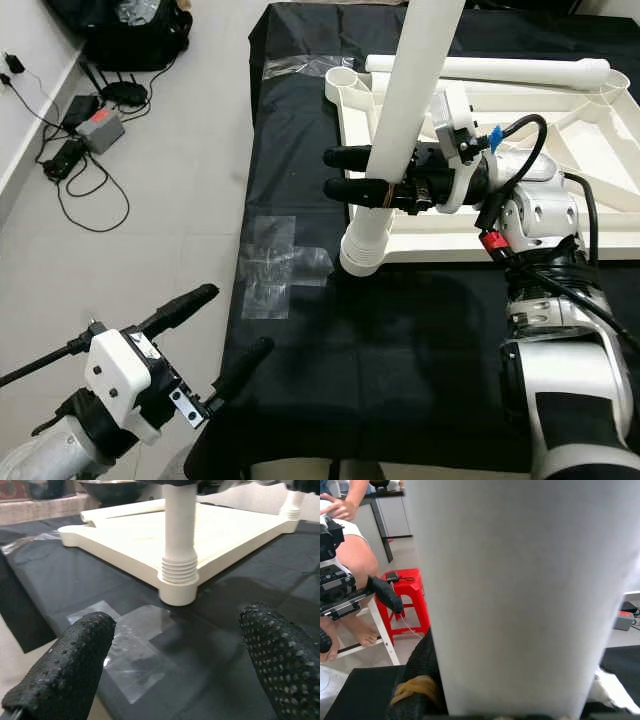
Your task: Building children table
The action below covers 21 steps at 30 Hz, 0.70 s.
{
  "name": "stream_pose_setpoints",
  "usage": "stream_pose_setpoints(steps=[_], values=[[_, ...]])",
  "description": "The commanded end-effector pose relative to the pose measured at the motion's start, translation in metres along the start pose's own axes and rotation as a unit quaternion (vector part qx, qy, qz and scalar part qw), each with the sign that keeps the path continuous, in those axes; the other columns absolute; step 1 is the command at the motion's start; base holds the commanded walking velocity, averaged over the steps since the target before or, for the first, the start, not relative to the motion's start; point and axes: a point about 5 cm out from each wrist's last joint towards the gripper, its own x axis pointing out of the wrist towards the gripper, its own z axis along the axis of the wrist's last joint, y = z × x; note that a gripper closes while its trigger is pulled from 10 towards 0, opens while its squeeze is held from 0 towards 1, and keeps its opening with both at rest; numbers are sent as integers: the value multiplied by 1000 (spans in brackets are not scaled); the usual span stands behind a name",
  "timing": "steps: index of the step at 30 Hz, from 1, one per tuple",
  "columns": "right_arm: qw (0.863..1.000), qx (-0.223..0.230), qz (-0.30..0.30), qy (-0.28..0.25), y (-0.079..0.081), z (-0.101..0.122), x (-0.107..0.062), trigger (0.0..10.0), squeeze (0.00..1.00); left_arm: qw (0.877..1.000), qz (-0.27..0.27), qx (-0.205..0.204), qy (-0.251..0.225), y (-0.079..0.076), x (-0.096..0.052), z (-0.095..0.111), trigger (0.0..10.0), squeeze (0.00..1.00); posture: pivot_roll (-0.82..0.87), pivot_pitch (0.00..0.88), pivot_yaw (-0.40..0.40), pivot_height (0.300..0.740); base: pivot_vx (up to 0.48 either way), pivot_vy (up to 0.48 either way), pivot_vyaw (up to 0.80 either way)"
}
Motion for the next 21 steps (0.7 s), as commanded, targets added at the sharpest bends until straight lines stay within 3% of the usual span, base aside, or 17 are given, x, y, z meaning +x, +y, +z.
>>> stream_pose_setpoints(steps=[1,10,21], values=[[999,22,-9,22,1,-12,-5,10000,0,1000,-9,-10,3,-5,-1,0,10000,0,49,335,-22,740,0,0,0],[998,33,-52,2,3,-19,-5,10000,0,1000,-14,-9,9,-7,0,-2,10000,0,46,335,-23,740,0,0,0],[996,29,-77,34,27,-37,-6,10000,0,1000,-17,-4,14,-7,0,-5,10000,0,38,336,-18,740,0,0,0]])
